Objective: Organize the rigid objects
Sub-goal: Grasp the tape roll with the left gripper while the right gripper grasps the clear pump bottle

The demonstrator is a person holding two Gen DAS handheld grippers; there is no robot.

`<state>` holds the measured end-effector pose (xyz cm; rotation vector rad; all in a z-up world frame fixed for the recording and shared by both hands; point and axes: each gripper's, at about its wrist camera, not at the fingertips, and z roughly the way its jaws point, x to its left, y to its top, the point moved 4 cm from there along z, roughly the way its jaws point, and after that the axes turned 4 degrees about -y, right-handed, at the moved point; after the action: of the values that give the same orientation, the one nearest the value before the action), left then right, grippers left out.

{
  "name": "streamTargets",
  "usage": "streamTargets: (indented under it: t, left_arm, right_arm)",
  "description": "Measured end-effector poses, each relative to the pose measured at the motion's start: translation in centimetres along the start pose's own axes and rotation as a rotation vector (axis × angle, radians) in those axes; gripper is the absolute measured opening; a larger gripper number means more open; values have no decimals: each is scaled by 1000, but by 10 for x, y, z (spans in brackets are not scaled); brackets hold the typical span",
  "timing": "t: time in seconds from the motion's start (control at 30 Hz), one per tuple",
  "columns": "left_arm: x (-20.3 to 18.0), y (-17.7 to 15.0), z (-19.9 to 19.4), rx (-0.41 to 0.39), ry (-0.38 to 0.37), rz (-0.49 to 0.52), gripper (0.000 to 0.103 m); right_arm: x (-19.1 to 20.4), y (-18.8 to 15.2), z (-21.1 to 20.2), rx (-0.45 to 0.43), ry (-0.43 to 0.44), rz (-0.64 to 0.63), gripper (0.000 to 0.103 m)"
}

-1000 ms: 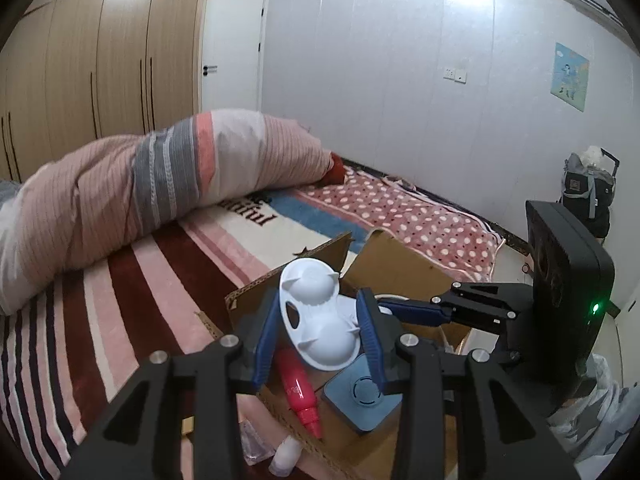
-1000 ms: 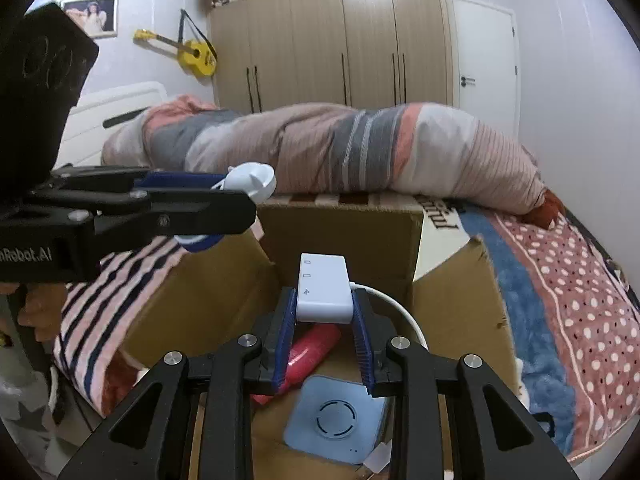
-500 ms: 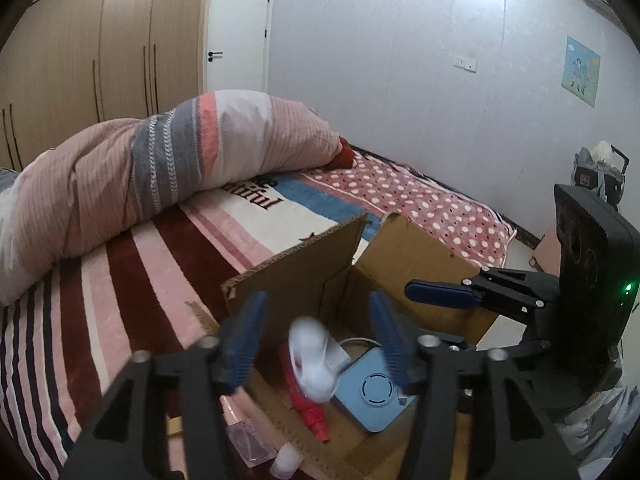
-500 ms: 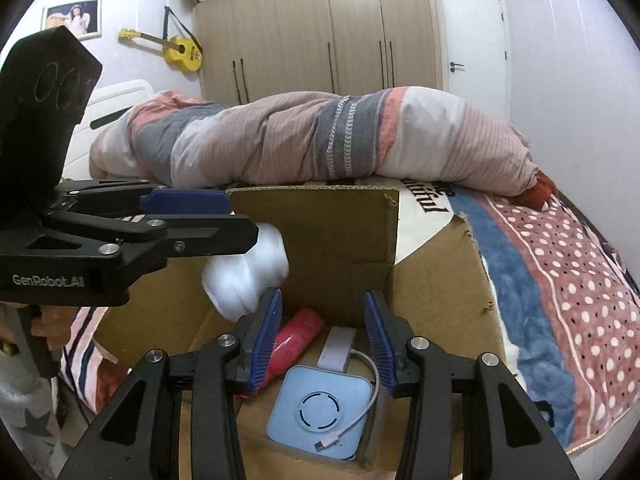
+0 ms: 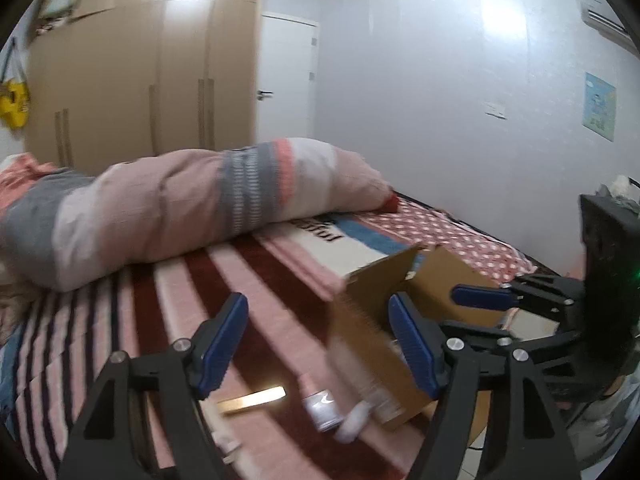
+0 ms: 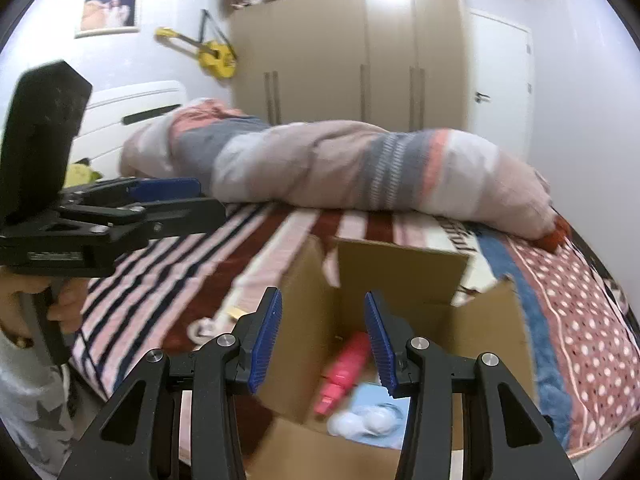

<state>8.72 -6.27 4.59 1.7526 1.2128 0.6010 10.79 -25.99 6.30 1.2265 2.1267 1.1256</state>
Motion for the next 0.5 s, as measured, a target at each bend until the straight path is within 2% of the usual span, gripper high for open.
streamTargets:
  t: [0.23, 0.37, 0.5]
  left_arm:
    - [67, -47, -26, 14, 104, -88, 71]
    - [94, -79, -20, 46, 107, -119, 71]
    - [113, -112, -3, 90, 63, -149, 71]
  right_arm:
    - [82, 4, 5, 0, 126, -63, 39]
    - [116, -10, 25, 57, 146, -74, 39]
    - [135, -33, 52, 129, 115, -61, 39]
